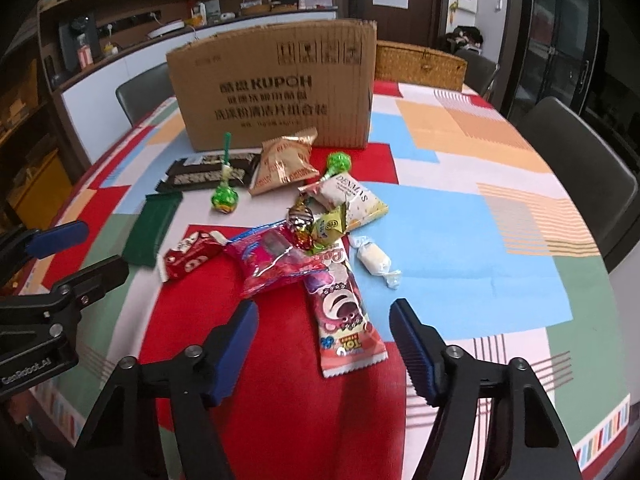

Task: Organize snacks
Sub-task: 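Grasp the red-white snack packet with the left tool while the right tool grasps the pink candy packet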

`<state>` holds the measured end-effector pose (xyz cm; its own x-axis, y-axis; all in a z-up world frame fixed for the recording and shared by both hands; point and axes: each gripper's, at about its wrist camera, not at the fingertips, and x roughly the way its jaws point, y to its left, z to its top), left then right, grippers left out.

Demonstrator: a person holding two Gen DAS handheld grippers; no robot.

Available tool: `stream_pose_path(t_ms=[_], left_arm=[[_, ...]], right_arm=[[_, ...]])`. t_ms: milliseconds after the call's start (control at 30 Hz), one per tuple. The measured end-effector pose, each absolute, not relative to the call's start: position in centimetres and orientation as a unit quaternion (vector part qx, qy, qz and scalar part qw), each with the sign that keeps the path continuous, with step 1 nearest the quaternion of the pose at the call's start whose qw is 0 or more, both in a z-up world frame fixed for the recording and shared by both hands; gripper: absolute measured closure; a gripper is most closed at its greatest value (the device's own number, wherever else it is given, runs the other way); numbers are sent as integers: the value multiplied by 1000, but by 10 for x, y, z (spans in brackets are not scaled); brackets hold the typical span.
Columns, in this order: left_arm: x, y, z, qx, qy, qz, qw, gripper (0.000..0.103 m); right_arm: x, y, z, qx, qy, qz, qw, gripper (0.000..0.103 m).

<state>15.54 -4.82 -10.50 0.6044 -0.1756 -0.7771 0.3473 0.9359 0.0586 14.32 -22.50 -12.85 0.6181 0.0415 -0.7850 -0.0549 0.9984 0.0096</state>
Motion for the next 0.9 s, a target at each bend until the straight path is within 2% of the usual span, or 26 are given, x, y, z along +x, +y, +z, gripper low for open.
stream_pose_path(t_ms=[200,700,833,900], left_arm=[[173,-56,-121,102,434,-167,880,50],[202,-70,-146,70,473,-201,855,66],[202,-72,-146,72,470,-202,856,81],[200,-71,-145,69,471,-207,854,81]], right_arm=[[158,-226,-142,-13,452,32,892,46],[173,-231,-155,-11,460,30,887,59],[173,-230,-155,-18,459,30,888,67],[172,-229,-155,-21,459,32,888,71]])
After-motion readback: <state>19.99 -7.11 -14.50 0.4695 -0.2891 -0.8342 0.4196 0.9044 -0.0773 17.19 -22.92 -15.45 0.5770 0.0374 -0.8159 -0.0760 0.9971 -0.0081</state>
